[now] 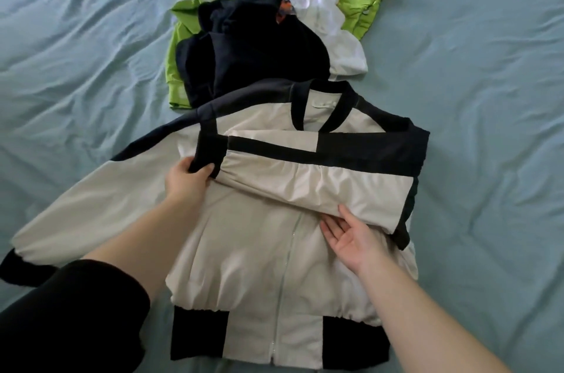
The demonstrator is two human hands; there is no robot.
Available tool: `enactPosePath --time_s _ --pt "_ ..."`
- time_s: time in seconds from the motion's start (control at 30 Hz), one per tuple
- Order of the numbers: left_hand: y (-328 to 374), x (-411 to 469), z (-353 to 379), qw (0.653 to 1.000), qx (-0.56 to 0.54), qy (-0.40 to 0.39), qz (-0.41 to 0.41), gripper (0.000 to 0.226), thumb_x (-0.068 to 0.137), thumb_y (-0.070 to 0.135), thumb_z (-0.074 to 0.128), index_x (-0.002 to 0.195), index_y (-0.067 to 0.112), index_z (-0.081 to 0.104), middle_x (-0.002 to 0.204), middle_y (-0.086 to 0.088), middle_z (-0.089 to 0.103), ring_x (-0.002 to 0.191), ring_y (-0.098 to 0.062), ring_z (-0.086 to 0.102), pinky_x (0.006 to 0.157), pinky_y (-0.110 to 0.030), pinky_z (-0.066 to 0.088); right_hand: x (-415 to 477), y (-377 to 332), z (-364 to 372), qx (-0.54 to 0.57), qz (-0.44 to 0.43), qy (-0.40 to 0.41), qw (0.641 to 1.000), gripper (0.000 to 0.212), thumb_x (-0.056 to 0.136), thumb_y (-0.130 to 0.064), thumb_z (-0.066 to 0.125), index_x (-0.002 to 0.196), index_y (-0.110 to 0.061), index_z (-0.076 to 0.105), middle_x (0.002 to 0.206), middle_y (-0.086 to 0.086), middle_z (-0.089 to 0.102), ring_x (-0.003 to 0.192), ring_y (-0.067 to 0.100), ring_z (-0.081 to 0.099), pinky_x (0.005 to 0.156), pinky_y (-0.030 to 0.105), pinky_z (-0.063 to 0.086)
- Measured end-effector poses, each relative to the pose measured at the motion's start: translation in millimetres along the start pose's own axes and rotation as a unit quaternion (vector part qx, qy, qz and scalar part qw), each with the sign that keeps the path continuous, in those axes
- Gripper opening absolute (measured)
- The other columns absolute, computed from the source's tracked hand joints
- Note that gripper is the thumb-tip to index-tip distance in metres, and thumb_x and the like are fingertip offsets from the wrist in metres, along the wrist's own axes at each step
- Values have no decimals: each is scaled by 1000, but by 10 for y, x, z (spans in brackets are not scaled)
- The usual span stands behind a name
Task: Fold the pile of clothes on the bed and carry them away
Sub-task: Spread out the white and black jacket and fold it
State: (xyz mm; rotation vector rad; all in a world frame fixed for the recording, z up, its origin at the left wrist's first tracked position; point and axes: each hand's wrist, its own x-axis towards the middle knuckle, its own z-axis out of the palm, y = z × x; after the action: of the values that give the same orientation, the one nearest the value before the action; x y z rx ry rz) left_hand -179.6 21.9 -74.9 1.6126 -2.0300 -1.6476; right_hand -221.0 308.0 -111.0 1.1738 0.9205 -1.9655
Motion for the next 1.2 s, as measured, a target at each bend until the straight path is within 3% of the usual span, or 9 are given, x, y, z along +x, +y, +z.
enactPosePath --time_s 0.2,0.33,0.4,0.47,0.53,0.8,0.97,1.07,1.2 --pt "-86 91 -145 981 168 84 57 54 90 16 61 140 24 41 143 -7 43 125 -28 47 107 -43 37 -172 188 176 -309 17 17 951 45 93 -48 54 104 -6 64 93 12 75 86 26 72 79 35 56" --pt "-231 -214 59 866 396 10 305 71 94 36 49 150 41 6 161 -1 3 148 -21 -1 117 -45 -3 -493 206 120 -609 -308 67 728 42 92 -51 45 70 -19 63 71 -5 69 68 21 67 70 29 54" --pt "-339 -252 235 789 483 -57 375 69 96 54 35 149 48 -9 162 -1 -13 146 -21 -23 113 -46 -22 -477 121 163 -665 -480 91 565 33 93 -47 38 93 -28 64 100 -14 66 96 16 62 89 27 46" --pt "-425 -126 336 739 546 -95 383 76 87 74 23 144 51 -22 158 -2 -26 140 -26 -36 106 -50 -32 -256 -18 190 -770 -461 96 430 49 97 -54 29 142 -37 36 155 -5 28 144 21 22 117 42 9" --pt "-506 112 399 727 571 -119 363 91 72 90 21 140 53 -28 154 -1 -35 136 -27 -42 104 -58 -31 70 -177 112 -865 -341 99 355 65 92 -69 13 149 -44 -7 159 -5 -21 146 24 -21 112 51 -20" --pt "-342 553 694 705 614 -177 307 118 44 104 25 133 55 -36 155 -1 -34 138 -27 -38 103 -68 -19 678 -539 259 -888 -235 144 368 71 87 -75 6 146 -44 -19 155 -5 -33 144 23 -27 108 68 -13" --pt "-581 -114 439 704 549 -102 439 102 69 96 17 148 43 -20 158 -3 -27 144 -26 -29 108 -60 -24 99 192 -139 -850 -431 42 299 68 94 -69 7 152 -36 -7 161 0 -17 148 21 -16 112 53 -21" --pt "-1037 -577 184 667 581 -178 431 99 72 94 15 149 42 -16 160 -2 -22 144 -28 -29 110 -61 -19 -164 600 -750 -881 -395 7 260 67 94 -66 10 153 -34 8 162 1 2 149 19 2 117 53 -4" --pt "-1356 -566 110 651 633 -272 318 97 66 95 12 137 50 -35 152 3 -39 136 -24 -41 109 -58 -24 -54 510 -1152 -915 -316 37 247 70 87 -72 -3 147 -39 -18 158 -6 -22 146 13 -17 116 49 -15"
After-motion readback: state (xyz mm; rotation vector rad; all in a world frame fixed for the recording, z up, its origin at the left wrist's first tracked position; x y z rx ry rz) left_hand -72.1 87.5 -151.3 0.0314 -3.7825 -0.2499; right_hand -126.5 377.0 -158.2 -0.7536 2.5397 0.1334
